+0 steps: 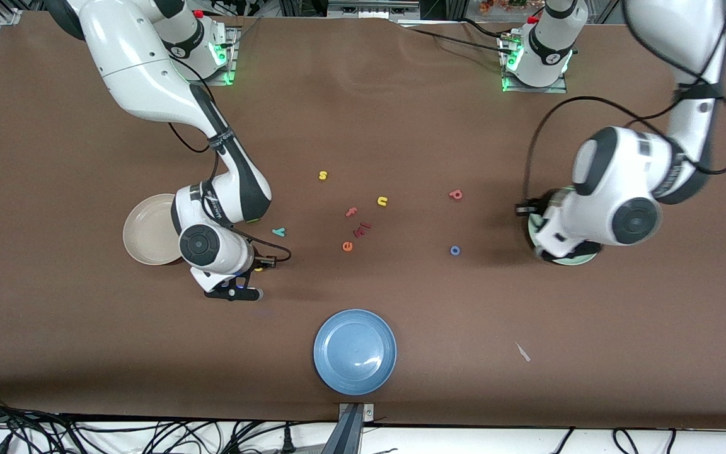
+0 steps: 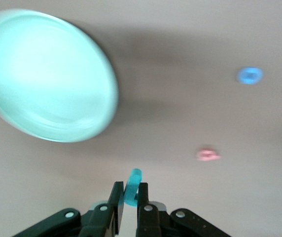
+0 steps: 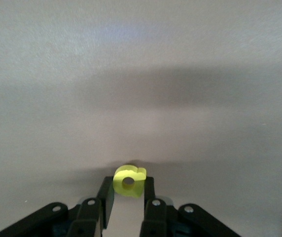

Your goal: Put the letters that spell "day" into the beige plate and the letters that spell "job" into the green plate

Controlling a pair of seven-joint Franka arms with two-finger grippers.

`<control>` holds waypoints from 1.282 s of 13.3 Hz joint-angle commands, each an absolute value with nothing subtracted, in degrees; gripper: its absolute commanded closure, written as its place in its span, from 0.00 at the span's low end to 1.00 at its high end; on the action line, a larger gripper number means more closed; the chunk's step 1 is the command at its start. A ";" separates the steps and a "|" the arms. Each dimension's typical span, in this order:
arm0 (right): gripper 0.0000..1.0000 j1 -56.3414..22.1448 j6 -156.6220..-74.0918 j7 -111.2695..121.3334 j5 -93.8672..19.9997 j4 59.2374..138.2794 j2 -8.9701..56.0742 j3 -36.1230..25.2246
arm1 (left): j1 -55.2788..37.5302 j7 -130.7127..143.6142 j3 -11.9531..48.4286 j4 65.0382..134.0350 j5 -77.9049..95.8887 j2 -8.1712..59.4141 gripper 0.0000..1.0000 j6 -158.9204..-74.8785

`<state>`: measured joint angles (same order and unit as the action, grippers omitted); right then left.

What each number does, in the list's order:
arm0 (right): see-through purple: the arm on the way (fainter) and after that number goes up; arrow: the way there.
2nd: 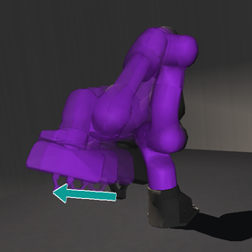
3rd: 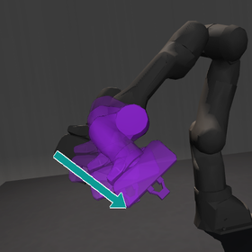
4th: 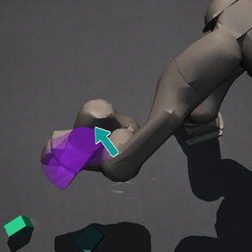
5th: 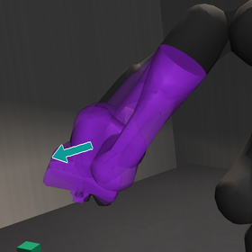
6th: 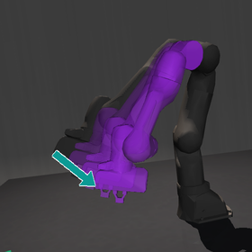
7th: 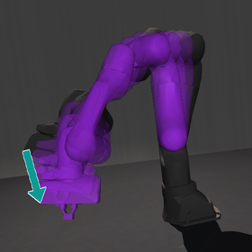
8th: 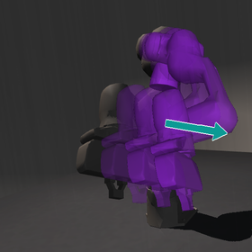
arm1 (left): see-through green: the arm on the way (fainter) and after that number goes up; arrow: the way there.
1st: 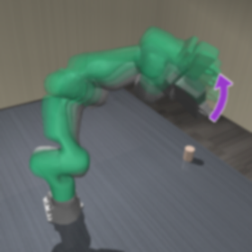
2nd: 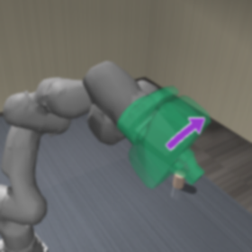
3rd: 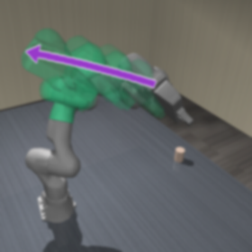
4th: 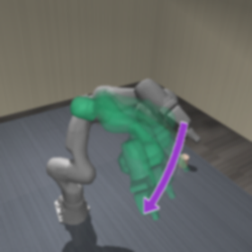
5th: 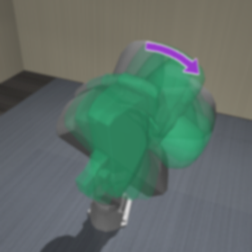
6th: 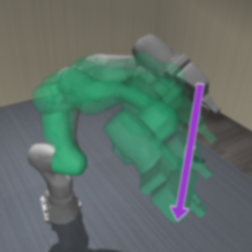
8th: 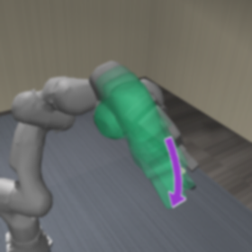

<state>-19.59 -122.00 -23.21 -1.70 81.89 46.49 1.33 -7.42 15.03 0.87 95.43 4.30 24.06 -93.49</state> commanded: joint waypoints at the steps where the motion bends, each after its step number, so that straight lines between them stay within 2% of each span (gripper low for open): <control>1: 0.81 -19.34 -115.69 -21.72 -1.58 82.52 42.20 0.97 | -1.87 7.05 1.67 96.94 -0.17 26.70 1.00 -94.82; 3: 0.81 -19.34 -114.35 -17.26 -1.49 86.63 38.00 -1.40 | 0.17 5.19 1.67 97.03 -0.96 31.00 1.00 -99.90; 6: 0.82 -19.34 -114.43 -11.71 -1.49 98.40 26.67 -3.94 | 1.67 5.19 1.58 97.21 -4.38 35.93 1.00 -105.54; 7: 0.82 -19.25 -114.96 -9.78 -1.49 102.35 23.50 -5.09 | 1.67 5.19 1.58 97.12 -5.79 37.34 0.93 -107.04; 8: 0.82 -19.25 -116.35 -7.75 -1.49 105.35 21.12 -6.14 | 2.02 5.19 1.67 96.95 -5.97 37.53 0.65 -107.49; 9: 0.82 -19.25 -117.41 -5.65 -1.49 107.47 19.61 -7.28 | 2.46 5.19 1.76 96.77 -5.45 37.01 0.18 -107.49; 10: 0.82 -19.25 -117.77 -3.28 -1.49 109.23 18.73 -8.60 | 2.46 5.79 2.11 96.77 -5.10 36.39 0.00 -107.49; 13: 0.82 -19.25 -127.31 2.01 -1.58 119.41 14.86 -12.12 | 1.84 11.23 5.96 97.30 -0.55 31.39 0.00 -104.52; 16: 0.81 -19.16 -131.82 6.93 -2.02 121.20 16.69 -14.50 | 1.85 22.19 13.77 97.99 2.98 29.88 0.01 -103.80; 17: 0.76 -18.99 -132.36 7.64 -2.37 120.85 17.48 -14.50 | 1.85 25.54 16.58 98.87 2.99 29.88 0.02 -104.58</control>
